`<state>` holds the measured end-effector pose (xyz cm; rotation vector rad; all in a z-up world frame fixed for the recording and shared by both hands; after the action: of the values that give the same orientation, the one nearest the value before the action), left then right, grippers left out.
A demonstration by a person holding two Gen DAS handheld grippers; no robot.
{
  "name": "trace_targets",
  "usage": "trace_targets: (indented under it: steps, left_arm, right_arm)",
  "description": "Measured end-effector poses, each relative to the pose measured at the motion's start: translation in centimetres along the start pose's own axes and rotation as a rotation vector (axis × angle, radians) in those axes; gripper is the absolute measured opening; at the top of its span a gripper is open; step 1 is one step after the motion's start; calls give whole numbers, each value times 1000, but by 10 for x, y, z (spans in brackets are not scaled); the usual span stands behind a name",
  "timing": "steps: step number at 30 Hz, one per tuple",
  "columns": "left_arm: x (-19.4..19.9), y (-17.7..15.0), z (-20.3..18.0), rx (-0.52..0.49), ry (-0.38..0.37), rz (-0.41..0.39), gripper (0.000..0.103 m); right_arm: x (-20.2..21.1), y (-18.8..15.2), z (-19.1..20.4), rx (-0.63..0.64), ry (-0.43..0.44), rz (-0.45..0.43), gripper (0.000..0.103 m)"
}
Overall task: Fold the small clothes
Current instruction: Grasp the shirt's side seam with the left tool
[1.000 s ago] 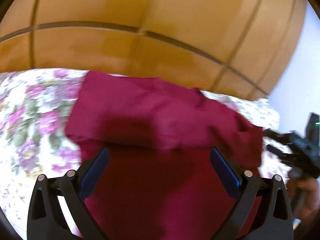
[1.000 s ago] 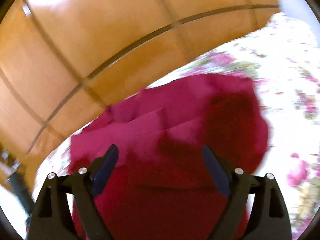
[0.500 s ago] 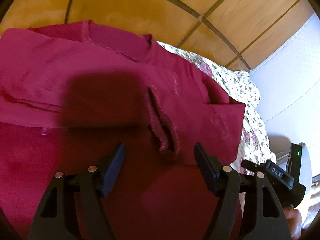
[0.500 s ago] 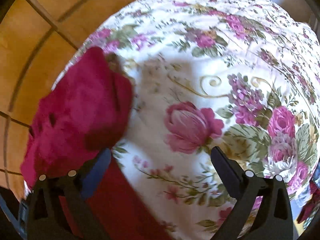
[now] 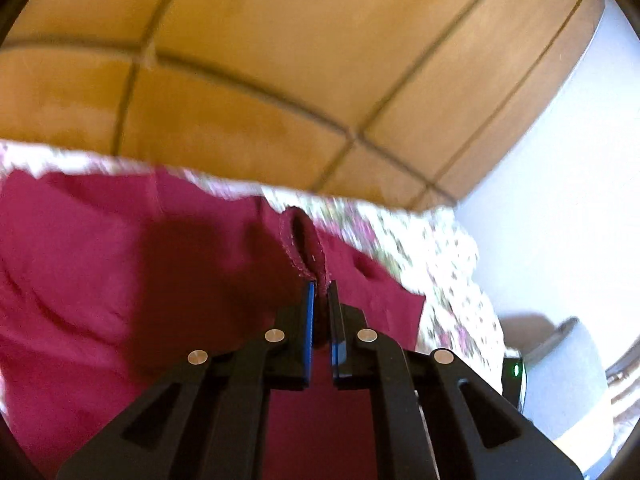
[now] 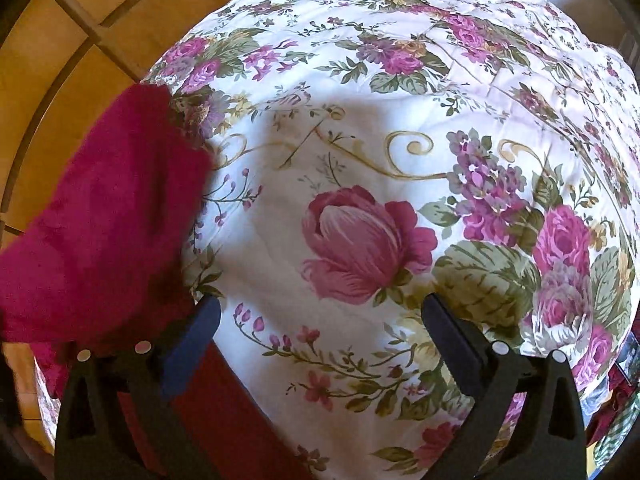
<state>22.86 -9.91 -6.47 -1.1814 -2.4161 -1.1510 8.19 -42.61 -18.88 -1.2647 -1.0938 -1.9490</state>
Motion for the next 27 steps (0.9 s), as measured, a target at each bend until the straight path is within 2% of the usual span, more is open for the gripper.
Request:
trace_targets:
  steps: [3, 6, 10, 12, 18, 27]
  left_arm:
    - [13, 17, 25, -2, 48, -42, 5]
    - [22, 23, 65, 51, 101, -63, 5]
    - [30, 17, 125, 102, 201, -79, 5]
    - [31, 9, 140, 113, 217, -72, 5]
    - [34, -10, 168, 167, 198, -71, 5]
    - [24, -17, 179, 200, 166, -60, 5]
  right_arm:
    - [0, 6, 5, 33, -16, -21, 101]
    - [5, 11, 16, 84, -18, -62, 101]
    - [6, 17, 36, 149, 19, -108, 101]
    - [7, 22, 47, 179, 40, -136, 101]
    - [2, 42, 86, 297, 21, -223, 101]
    - [-30, 72, 120, 484, -198, -297, 101]
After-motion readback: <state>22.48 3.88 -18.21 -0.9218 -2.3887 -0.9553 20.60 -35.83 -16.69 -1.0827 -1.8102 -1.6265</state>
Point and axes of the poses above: each gripper's, at about its wrist camera, not at the fingertips, and x roughly against the way its jaws point, z to its left, y to its top, the point moved 9 cm from there along -x, roughly the way its jaws point, and after that the axes turned 11 degrees about x, right-handed, at the moved point
